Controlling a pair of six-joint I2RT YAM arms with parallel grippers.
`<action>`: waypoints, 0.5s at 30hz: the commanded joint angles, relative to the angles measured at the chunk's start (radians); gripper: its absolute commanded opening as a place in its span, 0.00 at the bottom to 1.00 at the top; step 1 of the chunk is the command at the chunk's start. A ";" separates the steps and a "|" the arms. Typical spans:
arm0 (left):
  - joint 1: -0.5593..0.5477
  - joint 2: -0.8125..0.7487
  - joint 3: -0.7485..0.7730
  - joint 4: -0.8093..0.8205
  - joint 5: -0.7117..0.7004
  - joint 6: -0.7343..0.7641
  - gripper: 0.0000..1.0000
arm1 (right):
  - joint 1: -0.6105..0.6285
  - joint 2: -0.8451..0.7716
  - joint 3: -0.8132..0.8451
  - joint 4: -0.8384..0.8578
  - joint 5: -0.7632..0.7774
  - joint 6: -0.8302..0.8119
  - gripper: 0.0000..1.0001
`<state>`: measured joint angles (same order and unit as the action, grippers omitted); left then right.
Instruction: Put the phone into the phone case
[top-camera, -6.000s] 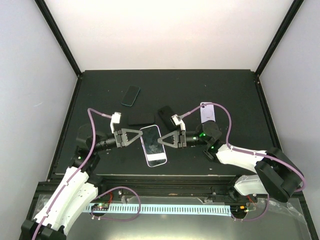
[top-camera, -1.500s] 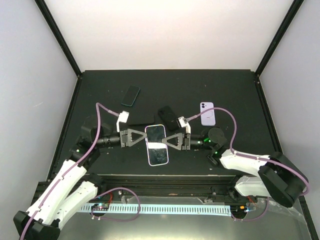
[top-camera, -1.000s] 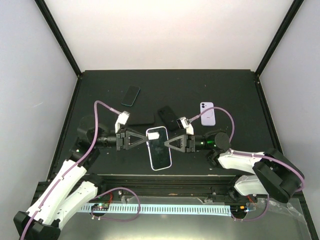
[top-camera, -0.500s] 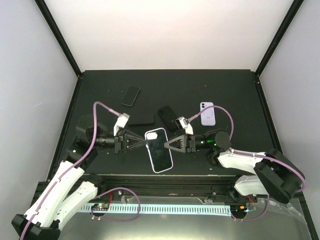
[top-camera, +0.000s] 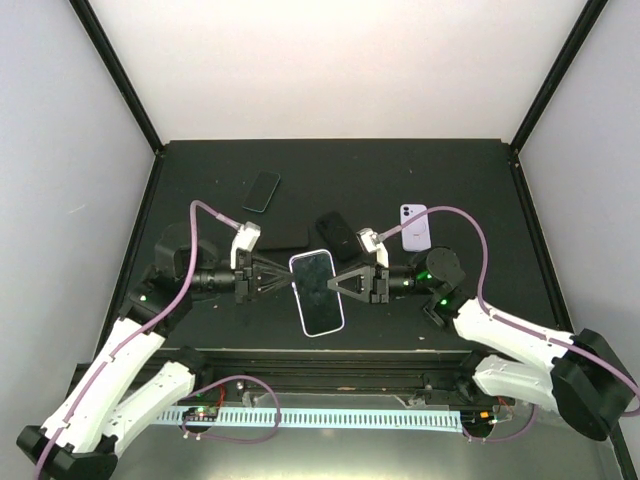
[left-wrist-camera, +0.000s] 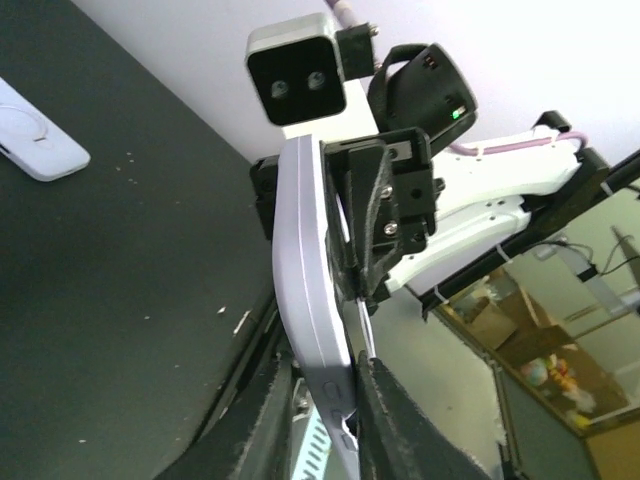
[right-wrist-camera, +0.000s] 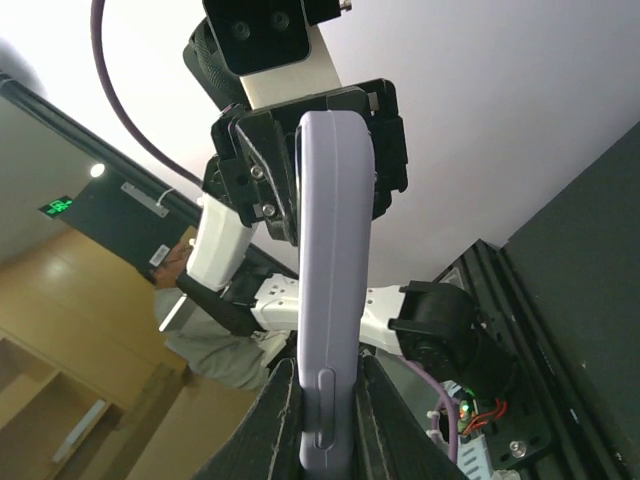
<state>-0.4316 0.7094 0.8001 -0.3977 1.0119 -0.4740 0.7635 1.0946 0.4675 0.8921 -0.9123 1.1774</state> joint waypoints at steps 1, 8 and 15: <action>-0.013 0.012 0.031 -0.123 -0.093 0.072 0.23 | 0.009 -0.062 0.073 -0.077 0.076 -0.113 0.02; -0.016 -0.005 0.003 -0.029 -0.052 0.002 0.29 | 0.009 -0.064 0.079 -0.075 0.078 -0.110 0.02; -0.016 -0.011 -0.016 0.015 -0.054 -0.014 0.17 | 0.010 -0.061 0.075 -0.041 0.072 -0.087 0.02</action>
<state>-0.4412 0.7002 0.7887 -0.4107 0.9653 -0.4850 0.7677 1.0584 0.5007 0.7551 -0.8532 1.0828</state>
